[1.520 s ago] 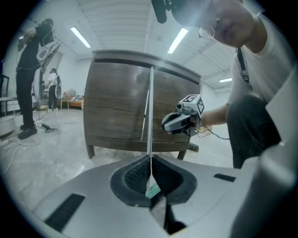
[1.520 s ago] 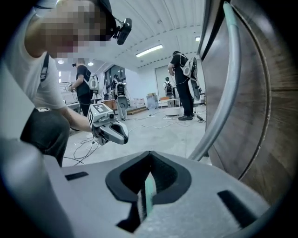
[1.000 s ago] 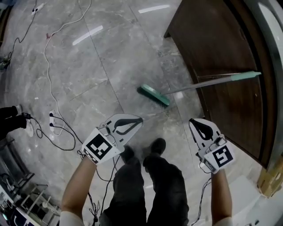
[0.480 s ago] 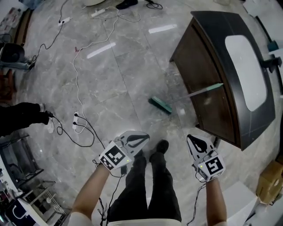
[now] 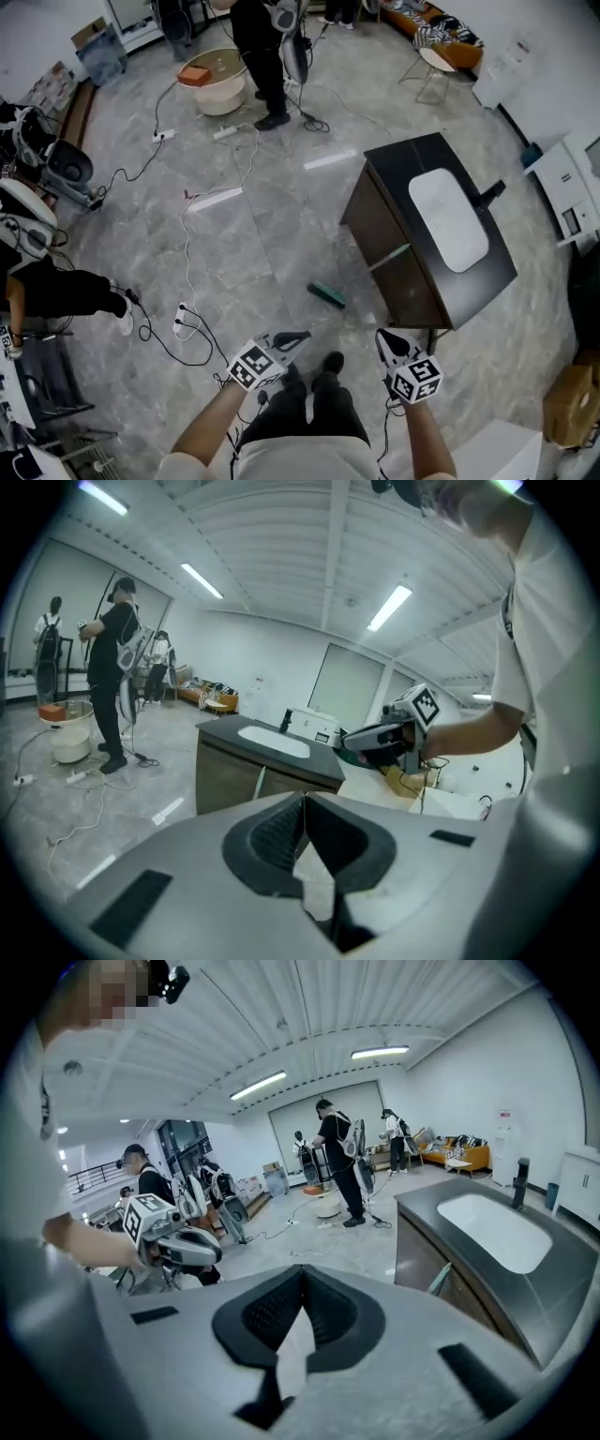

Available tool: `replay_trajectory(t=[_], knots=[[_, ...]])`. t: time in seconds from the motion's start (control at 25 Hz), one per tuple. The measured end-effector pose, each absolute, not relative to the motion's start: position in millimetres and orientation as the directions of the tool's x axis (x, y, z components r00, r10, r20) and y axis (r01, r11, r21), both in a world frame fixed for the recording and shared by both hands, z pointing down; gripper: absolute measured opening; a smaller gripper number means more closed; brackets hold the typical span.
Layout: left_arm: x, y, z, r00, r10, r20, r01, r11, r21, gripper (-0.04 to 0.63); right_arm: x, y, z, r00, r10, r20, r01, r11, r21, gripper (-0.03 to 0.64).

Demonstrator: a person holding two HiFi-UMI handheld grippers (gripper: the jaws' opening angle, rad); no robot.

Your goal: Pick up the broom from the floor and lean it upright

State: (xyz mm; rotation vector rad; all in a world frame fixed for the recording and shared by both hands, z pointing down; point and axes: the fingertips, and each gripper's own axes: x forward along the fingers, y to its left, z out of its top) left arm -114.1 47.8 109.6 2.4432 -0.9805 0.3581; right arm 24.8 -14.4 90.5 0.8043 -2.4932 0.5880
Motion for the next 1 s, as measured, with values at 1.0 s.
replay_trajectory(t=[1.0], knots=[[1, 99, -57, 0.612, -0.728, 0.308, -0.79, -0.551, 0.268, 0.012, 178, 59, -80, -0.711, -0.58, 0.398, -0.675, 0.722, -0.154, 0.0]])
